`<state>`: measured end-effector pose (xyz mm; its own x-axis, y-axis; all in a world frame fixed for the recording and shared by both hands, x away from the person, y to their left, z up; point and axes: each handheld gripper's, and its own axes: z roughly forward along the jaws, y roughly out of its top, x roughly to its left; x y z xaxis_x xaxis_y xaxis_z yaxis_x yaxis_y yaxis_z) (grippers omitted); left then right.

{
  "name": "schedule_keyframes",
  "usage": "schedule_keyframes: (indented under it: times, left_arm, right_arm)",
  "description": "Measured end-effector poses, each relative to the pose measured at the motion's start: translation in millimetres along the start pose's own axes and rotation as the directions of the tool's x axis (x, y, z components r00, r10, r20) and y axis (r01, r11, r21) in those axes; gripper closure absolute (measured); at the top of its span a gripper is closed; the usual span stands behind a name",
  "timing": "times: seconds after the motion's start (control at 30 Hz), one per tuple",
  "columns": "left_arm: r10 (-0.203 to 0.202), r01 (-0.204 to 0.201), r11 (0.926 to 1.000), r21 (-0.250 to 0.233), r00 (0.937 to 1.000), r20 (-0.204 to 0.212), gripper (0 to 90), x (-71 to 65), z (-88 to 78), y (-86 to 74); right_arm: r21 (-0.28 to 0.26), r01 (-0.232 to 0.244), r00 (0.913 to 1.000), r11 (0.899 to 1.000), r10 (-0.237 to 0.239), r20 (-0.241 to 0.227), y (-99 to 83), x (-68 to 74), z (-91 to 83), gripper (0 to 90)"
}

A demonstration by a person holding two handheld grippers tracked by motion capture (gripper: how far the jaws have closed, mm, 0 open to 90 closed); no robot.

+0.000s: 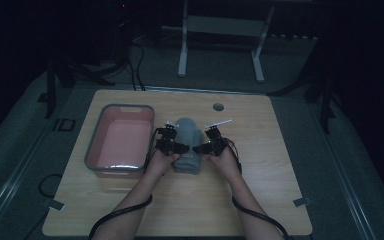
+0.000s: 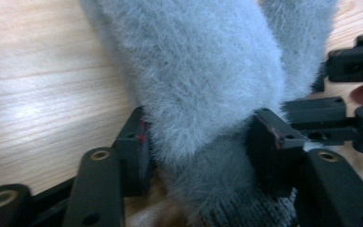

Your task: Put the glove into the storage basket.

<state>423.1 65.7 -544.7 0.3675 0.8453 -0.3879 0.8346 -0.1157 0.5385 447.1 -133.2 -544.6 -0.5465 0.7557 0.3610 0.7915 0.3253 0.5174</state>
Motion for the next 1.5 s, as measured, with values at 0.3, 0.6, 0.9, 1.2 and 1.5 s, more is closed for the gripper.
schedule_keyframes:
  times: [0.3, 0.6, 0.9, 1.2, 1.5]
  left_arm:
    - [0.031, -0.031, 0.9995, 0.003, 0.9974, 0.065, 75.8, 0.8, 0.2, -0.1]
    - [0.039, -0.038, 0.9992, -0.015, 0.9965, 0.075, 79.3, -6.0, -10.4, 1.5]
    - [0.086, -0.082, 0.9956, -0.046, 0.9915, 0.097, 80.1, -19.5, -37.6, 11.0]
    - [0.120, -0.113, 0.9913, -0.066, 0.9882, 0.096, 80.1, -26.1, -62.2, 20.6]
    - [0.156, -0.147, 0.9845, -0.096, 0.9837, 0.089, 80.1, -24.5, -111.6, 35.1]
  right_arm:
    - [0.008, 0.053, 0.9985, 0.999, -0.053, 0.015, -0.3, 11.0, -0.8, 76.5]
    - [-0.014, 0.078, 0.9948, 0.997, -0.077, 0.067, -1.4, 23.1, -11.4, 79.6]
    - [-0.056, 0.087, 0.9941, 0.995, -0.083, 0.070, 4.4, 35.9, -38.5, 80.4]
    - [-0.081, 0.111, 0.9905, 0.990, -0.104, 0.090, 17.4, 56.9, -61.2, 80.7]
    - [-0.126, 0.159, 0.9851, 0.979, -0.149, 0.086, 38.1, 89.2, -82.9, 80.8]
